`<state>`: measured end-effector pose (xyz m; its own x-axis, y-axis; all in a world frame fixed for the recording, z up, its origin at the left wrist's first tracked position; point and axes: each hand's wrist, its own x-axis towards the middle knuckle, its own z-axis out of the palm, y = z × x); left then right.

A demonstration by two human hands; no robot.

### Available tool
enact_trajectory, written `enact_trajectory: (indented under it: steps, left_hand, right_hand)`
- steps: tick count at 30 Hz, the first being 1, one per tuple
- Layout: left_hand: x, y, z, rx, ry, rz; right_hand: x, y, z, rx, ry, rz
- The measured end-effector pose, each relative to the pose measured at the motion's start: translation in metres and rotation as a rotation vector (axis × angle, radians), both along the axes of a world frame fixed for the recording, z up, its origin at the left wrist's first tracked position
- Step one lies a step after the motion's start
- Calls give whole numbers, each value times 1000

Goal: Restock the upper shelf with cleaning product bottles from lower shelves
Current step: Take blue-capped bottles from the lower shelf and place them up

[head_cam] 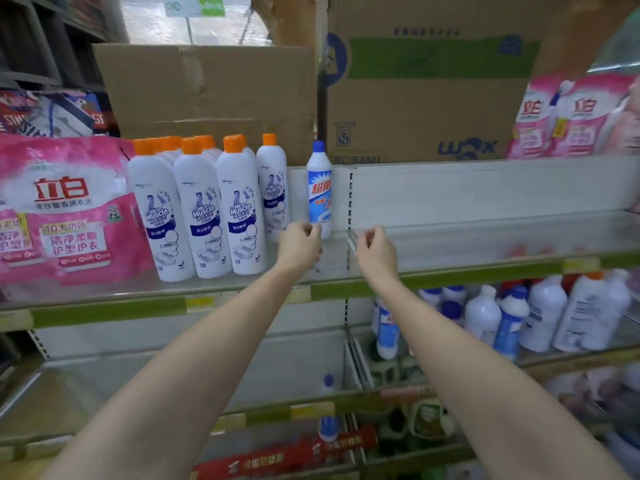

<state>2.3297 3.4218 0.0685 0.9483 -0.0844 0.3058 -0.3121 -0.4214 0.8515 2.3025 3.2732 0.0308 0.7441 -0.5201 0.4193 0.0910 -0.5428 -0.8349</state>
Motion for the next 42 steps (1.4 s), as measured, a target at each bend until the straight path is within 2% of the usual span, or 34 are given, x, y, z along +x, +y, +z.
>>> enact_trajectory:
  steps: [5,10,17,23,28,34,42]
  left_hand:
    - [-49,11,-41,107,-40,-107]
    - [-74,18,-108,186,77,-151]
    - [-79,9,-163,238,226,-167]
    - [-67,-25,-182,222,297,-133]
    - [-44,-67,-198,295,353,-104]
    - [-19,-115,-214,375,324,-85]
    - [5,-153,-223,357,391,-17]
  right_hand:
    - [-64,22,-40,26,-108,-26]
    - [-104,26,-91,42,88,-14]
    - [-126,-2,-152,98,329,-26]
    - [-110,-41,-181,153,400,-10]
    - [-80,-80,-200,249,469,22]
    - [-43,-120,-219,291,425,99]
    - [7,-146,-232,174,414,175]
